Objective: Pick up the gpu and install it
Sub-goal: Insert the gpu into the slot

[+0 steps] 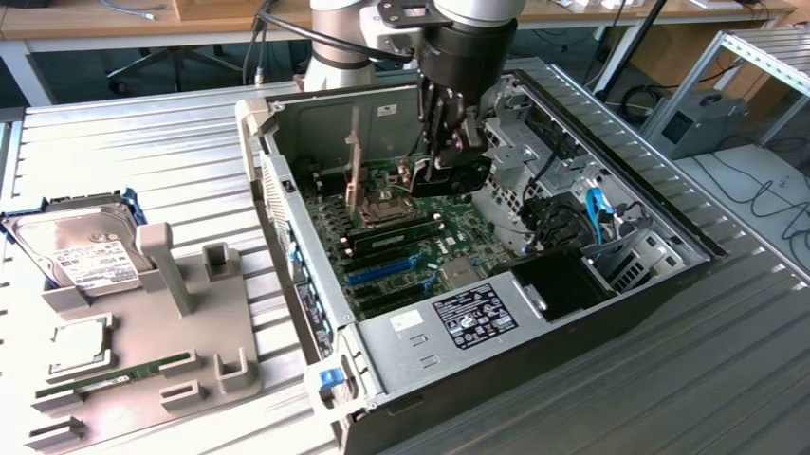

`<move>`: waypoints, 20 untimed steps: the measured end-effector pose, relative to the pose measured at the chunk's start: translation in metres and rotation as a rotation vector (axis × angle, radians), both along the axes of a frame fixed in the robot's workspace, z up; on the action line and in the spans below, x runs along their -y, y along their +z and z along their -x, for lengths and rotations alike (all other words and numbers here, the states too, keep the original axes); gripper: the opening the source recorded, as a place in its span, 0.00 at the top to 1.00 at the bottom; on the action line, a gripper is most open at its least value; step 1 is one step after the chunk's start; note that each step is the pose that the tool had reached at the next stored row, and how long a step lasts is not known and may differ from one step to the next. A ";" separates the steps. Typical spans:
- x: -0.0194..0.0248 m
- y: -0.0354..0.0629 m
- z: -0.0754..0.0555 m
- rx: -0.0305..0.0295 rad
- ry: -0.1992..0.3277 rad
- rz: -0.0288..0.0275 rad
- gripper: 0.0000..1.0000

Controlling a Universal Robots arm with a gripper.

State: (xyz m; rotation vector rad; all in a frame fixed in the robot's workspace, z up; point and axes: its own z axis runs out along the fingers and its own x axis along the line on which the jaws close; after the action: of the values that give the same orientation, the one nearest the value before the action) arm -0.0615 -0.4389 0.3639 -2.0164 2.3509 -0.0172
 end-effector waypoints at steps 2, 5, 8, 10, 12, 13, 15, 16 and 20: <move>0.0000 0.0000 0.000 0.0000 0.004 0.0001 0.74; 0.0000 -0.0001 0.000 0.0000 0.010 0.0002 0.74; 0.0000 -0.0002 0.000 0.0000 0.014 0.0001 0.74; 0.0000 -0.0002 0.000 0.0000 0.018 0.0001 0.74; 0.0000 -0.0002 0.000 0.0000 0.021 0.0002 0.74; 0.0000 -0.0002 0.000 0.0000 0.023 0.0003 0.74; 0.0000 -0.0003 0.000 0.0000 0.029 0.0004 0.74; 0.0000 -0.0003 0.000 0.0000 0.031 0.0004 0.74; 0.0000 -0.0004 0.000 0.0000 0.037 0.0004 0.74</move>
State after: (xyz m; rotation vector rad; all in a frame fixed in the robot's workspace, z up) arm -0.0614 -0.4389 0.3635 -2.0598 2.3130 -0.0164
